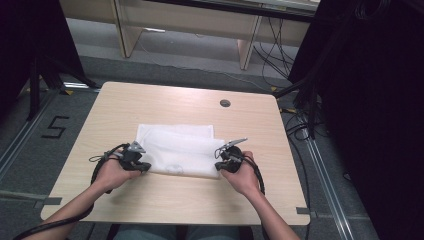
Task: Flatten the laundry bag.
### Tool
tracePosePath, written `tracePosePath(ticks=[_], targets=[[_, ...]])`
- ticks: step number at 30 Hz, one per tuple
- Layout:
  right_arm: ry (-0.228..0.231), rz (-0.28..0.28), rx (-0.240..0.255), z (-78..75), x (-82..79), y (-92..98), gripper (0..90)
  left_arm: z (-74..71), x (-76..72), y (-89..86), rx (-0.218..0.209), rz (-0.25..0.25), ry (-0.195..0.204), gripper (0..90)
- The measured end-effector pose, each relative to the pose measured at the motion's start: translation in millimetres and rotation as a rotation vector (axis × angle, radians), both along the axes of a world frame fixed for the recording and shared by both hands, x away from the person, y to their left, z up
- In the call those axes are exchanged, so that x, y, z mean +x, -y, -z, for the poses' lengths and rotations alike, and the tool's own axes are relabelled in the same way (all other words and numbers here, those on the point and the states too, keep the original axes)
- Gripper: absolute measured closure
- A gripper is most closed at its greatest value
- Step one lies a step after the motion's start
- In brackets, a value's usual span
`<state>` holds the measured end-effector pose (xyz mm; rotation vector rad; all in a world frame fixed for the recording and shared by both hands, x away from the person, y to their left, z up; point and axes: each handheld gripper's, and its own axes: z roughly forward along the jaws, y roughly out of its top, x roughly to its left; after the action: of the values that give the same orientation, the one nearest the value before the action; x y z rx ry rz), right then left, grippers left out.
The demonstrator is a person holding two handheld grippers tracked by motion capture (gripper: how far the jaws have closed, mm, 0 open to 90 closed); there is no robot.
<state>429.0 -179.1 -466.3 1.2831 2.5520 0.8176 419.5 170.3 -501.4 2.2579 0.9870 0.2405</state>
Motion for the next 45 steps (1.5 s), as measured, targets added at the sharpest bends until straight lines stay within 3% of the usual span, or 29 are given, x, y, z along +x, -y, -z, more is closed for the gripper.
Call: tracePosePath(ticks=[1,2,3,4,5,8,10,11,14,15,16,19,21,23,25,26,28,29,32,38,43,45], targets=[[0.045,-0.002,0.012,-13.7,2.0,-2.6,82.9,-4.3,-1.0,-0.5,-0.032,-0.013,0.006,87.1],[0.094,-0.010,0.025,-14.4,4.7,-4.2,81.3,-8.3,-2.1,-0.7,-0.047,-0.016,0.016,86.9],[0.094,-0.010,0.025,-14.4,4.7,-4.2,81.3,-8.3,-2.1,-0.7,-0.047,-0.016,0.016,86.6],[0.099,-0.019,0.021,-22.0,11.4,-7.1,78.0,-15.3,-4.8,1.7,-0.081,-0.024,0.045,86.2],[0.104,-0.010,0.034,-22.7,15.8,-10.1,76.2,-17.9,-5.6,3.5,-0.087,-0.017,0.055,85.8],[0.102,-0.041,-0.001,-22.6,34.7,-15.4,71.6,-23.4,-10.3,16.4,-0.102,0.037,0.073,83.5],[0.111,-0.058,-0.021,-21.4,43.1,-19.8,67.7,-22.0,-12.9,29.2,-0.100,0.080,0.068,82.2],[0.077,-0.053,-0.038,-21.2,47.2,-23.5,65.8,-21.3,-12.7,32.9,-0.090,0.102,0.072,81.7],[0.096,-0.065,-0.065,-19.1,55.3,-25.1,62.8,-19.0,-11.1,44.2,-0.079,0.129,0.064,81.2],[0.133,-0.086,-0.085,-16.0,65.1,-27.9,59.5,-18.1,-8.1,48.8,-0.072,0.145,0.074,80.2],[0.125,-0.090,-0.087,-15.3,67.3,-29.2,58.1,-17.0,-7.0,52.5,-0.077,0.134,0.068,79.9],[0.127,-0.112,-0.106,-9.7,77.0,-34.7,54.6,-15.5,-3.2,57.6,-0.058,0.160,0.071,78.4],[0.104,-0.089,-0.108,-7.5,80.1,-39.0,52.1,-12.6,-1.8,62.3,-0.050,0.171,0.057,78.1],[0.124,-0.107,-0.127,-3.7,86.2,-41.2,49.5,-9.9,-1.2,67.2,-0.058,0.166,0.057,77.9],[0.105,-0.101,-0.131,-2.7,88.2,-43.0,48.9,-9.5,0.1,68.4,-0.049,0.179,0.064,77.7],[0.087,-0.102,-0.160,1.5,93.3,-46.4,47.4,-8.1,0.9,71.7,-0.055,0.176,0.059,77.5],[0.088,-0.106,-0.166,2.2,95.6,-46.8,47.1,-7.8,2.2,72.2,-0.044,0.187,0.062,77.3],[0.089,-0.097,-0.167,3.2,99.7,-49.1,46.4,-5.9,1.8,74.9,-0.060,0.169,0.049,77.2],[0.100,-0.112,-0.174,4.3,105.4,-52.6,45.4,-3.8,3.8,75.7,-0.033,0.195,0.055,76.8],[0.060,-0.116,-0.208,13.9,117.8,-55.7,43.8,-0.1,3.5,76.6,-0.029,0.186,0.041,76.1],[0.025,-0.101,-0.177,19.2,125.8,-54.7,44.2,2.0,3.5,77.7,-0.032,0.179,0.038,76.2],[0.019,-0.111,-0.168,19.2,126.7,-53.4,50.5,2.3,4.0,76.9,-0.021,0.188,0.037,76.2]])
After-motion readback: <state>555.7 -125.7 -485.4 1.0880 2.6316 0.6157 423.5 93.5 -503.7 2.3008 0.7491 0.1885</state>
